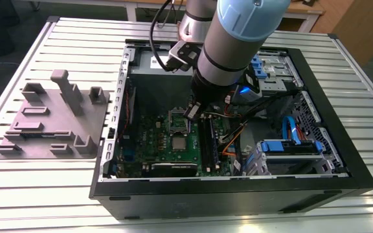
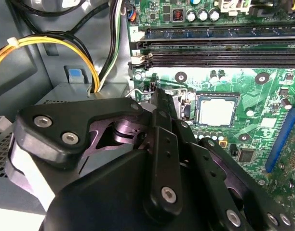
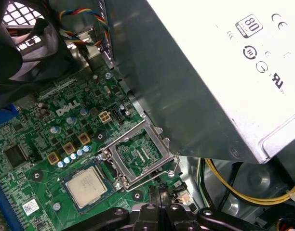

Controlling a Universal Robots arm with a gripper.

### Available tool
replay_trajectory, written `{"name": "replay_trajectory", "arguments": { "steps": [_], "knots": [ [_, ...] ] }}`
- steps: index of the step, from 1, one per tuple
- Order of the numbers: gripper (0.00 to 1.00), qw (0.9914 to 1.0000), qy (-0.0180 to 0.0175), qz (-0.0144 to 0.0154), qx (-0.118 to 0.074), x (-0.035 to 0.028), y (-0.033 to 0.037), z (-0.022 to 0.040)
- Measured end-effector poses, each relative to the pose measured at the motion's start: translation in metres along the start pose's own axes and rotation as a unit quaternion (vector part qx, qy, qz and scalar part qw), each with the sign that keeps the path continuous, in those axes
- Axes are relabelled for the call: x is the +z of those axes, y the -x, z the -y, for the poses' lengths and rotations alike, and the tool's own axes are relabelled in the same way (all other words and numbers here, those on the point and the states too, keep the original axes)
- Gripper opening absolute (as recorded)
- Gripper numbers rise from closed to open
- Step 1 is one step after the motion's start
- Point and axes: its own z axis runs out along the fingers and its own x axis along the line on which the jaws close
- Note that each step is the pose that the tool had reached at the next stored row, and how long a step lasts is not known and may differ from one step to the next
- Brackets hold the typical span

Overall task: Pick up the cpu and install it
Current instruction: 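Close the cpu cover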

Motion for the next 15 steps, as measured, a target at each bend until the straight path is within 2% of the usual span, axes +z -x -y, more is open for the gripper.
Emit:
{"name": "replay_trajectory", "arguments": {
  "steps": [3, 4, 5, 7, 9, 15],
  "knots": [
    [0.1, 1.0, 0.0, 0.0001, 0.0, 0.0001, 0.0001, 0.0],
    [0.1, 0.99989, 0.0082, 0.012, -0.001, 0.0015, 0.0, 0.0003],
    [0.1, 0.9998, 0.0111, 0.0163, -0.002, 0.002, 0.0001, 0.0007],
    [0.1, 0.99969, 0.014, 0.0207, -0.002, 0.0041, 0.0007, 0.0022],
    [0.1, 0.9996, 0.0157, 0.0232, -0.002, 0.006, 0.0011, 0.0036],
    [0.1, 0.99955, 0.0168, 0.0247, -0.003, 0.0064, 0.0012, 0.0038]
  ]
}}
